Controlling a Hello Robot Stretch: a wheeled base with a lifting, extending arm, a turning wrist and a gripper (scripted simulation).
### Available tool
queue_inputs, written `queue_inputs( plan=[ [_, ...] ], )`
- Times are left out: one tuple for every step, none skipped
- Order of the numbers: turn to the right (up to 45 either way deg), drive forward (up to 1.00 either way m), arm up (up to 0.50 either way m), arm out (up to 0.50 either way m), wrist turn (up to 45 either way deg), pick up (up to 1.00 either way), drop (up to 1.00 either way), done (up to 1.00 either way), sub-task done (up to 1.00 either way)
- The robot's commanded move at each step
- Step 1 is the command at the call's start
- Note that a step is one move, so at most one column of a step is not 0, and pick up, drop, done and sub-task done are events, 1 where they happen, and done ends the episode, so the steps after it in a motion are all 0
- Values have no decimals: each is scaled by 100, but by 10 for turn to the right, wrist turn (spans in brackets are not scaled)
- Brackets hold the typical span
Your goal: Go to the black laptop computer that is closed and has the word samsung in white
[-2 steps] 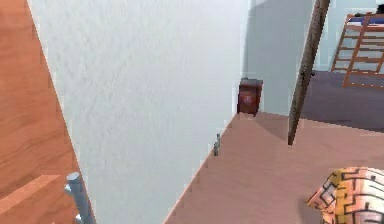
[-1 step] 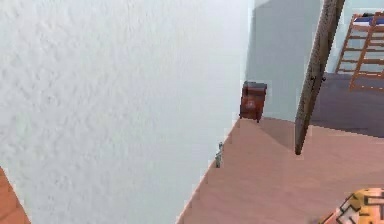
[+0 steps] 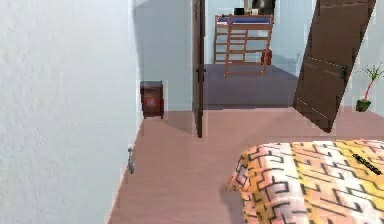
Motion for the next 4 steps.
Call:
queue_inputs(
  plan=[
    [0, 100, 0, 0, 0, 0, 0, 0, 0],
    [0, 80, 0, 0, 0, 0, 0, 0, 0],
    [450, 0, 0, 0, 0, 0, 0, 0, 0],
    [30, 0, 0, 0, 0, 0, 0, 0, 0]
  ],
)
